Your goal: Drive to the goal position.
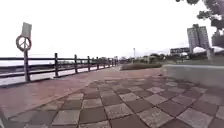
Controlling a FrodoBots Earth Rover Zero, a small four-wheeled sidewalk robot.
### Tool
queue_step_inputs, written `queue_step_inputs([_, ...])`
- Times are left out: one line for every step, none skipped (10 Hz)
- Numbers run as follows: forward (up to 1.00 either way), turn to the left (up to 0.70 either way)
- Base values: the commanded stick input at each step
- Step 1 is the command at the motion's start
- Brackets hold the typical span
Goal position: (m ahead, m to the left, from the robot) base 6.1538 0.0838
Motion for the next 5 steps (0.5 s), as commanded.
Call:
queue_step_inputs([1.00, 0.40])
queue_step_inputs([1.00, 0.40])
queue_step_inputs([1.00, 0.00])
queue_step_inputs([1.00, 0.00])
queue_step_inputs([1.00, 0.00])
